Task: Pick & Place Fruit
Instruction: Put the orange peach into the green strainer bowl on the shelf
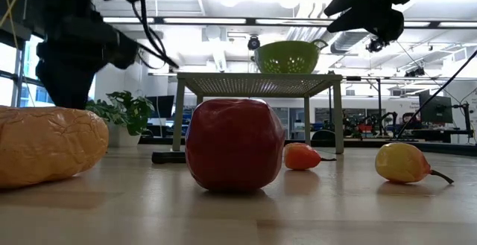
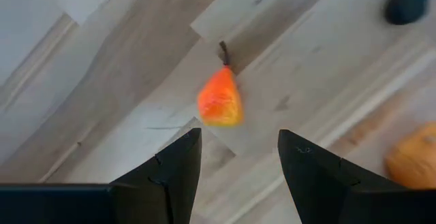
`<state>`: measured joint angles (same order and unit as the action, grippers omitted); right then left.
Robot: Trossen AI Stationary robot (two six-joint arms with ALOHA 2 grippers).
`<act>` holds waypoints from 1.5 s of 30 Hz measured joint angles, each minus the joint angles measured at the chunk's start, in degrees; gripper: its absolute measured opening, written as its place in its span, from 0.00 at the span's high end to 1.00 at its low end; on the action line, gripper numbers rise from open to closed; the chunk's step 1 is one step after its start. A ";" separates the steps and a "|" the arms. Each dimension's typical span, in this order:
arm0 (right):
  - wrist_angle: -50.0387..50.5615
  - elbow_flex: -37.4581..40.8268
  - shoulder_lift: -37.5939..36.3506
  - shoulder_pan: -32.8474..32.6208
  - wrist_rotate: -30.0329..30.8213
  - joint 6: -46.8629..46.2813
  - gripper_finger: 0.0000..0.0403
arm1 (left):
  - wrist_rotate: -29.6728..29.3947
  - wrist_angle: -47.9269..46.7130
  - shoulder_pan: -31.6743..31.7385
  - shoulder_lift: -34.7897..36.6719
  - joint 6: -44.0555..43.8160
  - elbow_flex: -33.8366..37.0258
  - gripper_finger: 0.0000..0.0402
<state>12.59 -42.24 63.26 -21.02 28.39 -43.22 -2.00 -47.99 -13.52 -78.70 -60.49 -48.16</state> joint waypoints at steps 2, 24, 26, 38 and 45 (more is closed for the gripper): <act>-0.01 0.00 -0.02 0.00 -0.01 0.00 0.64 | -0.24 0.38 0.00 -1.39 -0.02 0.00 0.53; -0.48 -0.02 -0.04 0.00 -0.05 0.00 0.64 | -3.33 4.01 0.04 -8.59 -0.26 0.00 0.53; -0.51 -0.02 -0.04 0.00 -0.05 0.00 0.64 | -3.36 4.02 0.04 -8.59 -0.26 0.00 0.53; -0.85 -0.02 -0.04 0.00 -0.07 0.00 0.64 | -3.52 3.96 0.04 -8.59 0.18 0.00 0.53; -0.83 -0.02 -0.04 0.00 -0.25 0.00 0.64 | -3.51 4.03 0.04 -8.59 -0.02 0.00 0.53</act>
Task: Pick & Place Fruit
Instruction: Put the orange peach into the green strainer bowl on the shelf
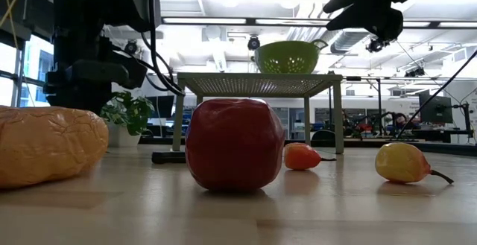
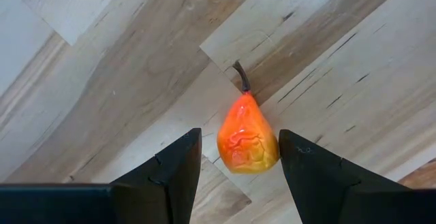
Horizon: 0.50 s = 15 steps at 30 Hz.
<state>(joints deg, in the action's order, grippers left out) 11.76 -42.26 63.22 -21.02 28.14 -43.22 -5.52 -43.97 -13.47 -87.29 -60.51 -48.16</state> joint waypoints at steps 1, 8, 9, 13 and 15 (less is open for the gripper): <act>-0.01 0.00 0.01 0.00 0.00 0.00 0.64 | -0.02 0.00 0.00 -0.02 -0.10 0.02 0.53; -0.14 0.00 0.00 0.00 0.00 0.00 0.64 | 0.88 0.28 0.00 -3.99 1.12 -0.22 0.53; -0.18 0.00 0.00 0.02 0.00 0.00 0.64 | 0.90 0.31 0.00 -4.22 1.66 -0.22 0.53; -0.49 0.00 0.00 0.02 -0.02 0.00 0.64 | 0.90 0.34 0.00 -3.77 1.65 -0.12 0.53; -0.46 0.00 0.00 0.02 -0.02 0.00 0.64 | 0.81 0.39 0.00 -3.57 1.68 -0.04 0.53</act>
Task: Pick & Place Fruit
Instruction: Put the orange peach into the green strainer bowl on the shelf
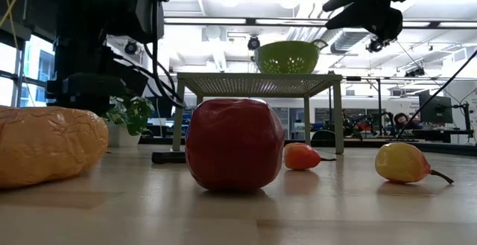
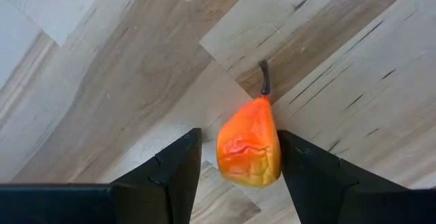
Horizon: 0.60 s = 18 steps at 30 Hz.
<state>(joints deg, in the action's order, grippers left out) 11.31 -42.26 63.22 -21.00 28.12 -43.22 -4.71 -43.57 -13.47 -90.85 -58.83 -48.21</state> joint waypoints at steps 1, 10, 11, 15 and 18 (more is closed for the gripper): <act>-0.02 0.00 0.00 0.01 0.00 0.00 0.64 | -0.01 0.01 0.00 0.03 0.00 0.00 0.53; -0.01 0.00 0.00 0.01 -0.11 -0.02 0.64 | 0.87 0.63 -0.02 0.05 1.93 0.00 0.76; 0.01 0.00 0.00 0.01 -0.21 -0.02 0.64 | 0.92 0.67 -0.02 0.05 2.17 -0.02 0.79; 0.01 0.00 0.00 0.01 -2.64 -0.04 0.64 | 1.21 0.24 0.00 -0.04 3.43 -0.51 0.80; 0.03 0.00 0.00 -0.02 -4.22 -0.30 0.64 | 1.38 -0.70 -0.02 -0.13 5.74 -2.16 0.80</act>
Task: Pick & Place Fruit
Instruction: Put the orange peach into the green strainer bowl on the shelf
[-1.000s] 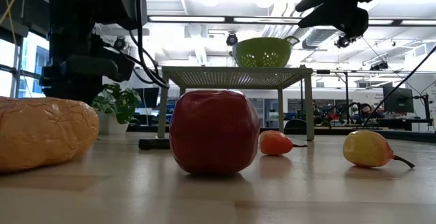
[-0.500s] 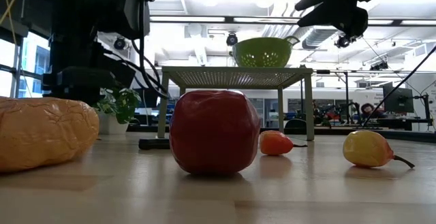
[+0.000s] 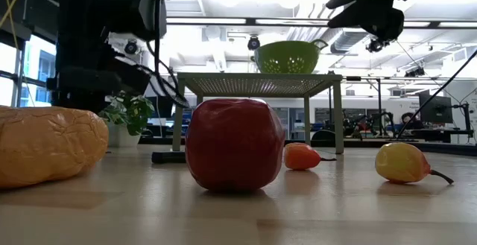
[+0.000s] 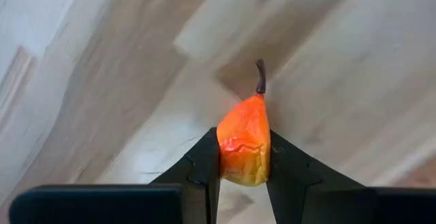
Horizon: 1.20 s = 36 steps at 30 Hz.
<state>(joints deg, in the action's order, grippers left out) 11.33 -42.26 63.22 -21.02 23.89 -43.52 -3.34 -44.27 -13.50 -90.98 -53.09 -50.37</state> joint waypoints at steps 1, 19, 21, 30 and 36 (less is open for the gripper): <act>0.00 0.00 0.00 0.00 -0.41 -0.03 0.64 | -0.01 0.41 0.00 0.00 0.85 -0.96 0.80; 0.28 0.00 0.00 -4.67 -2.71 0.21 0.64 | -8.73 3.10 0.04 0.09 20.72 -16.29 0.80; 0.26 0.00 0.00 -5.16 -2.38 0.23 0.64 | -9.13 4.78 0.04 0.63 22.13 -16.05 0.80; 0.13 0.00 0.00 -5.68 -2.39 0.22 0.64 | -8.99 16.81 0.02 4.86 20.24 -6.95 0.81; 0.30 0.00 0.00 -5.62 -2.39 0.23 0.64 | -8.03 25.58 0.36 9.41 20.22 -1.24 0.81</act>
<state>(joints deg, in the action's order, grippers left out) 11.63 -42.26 63.22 -26.63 21.50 -43.29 -11.36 -18.69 -13.13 -81.57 -32.87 -51.61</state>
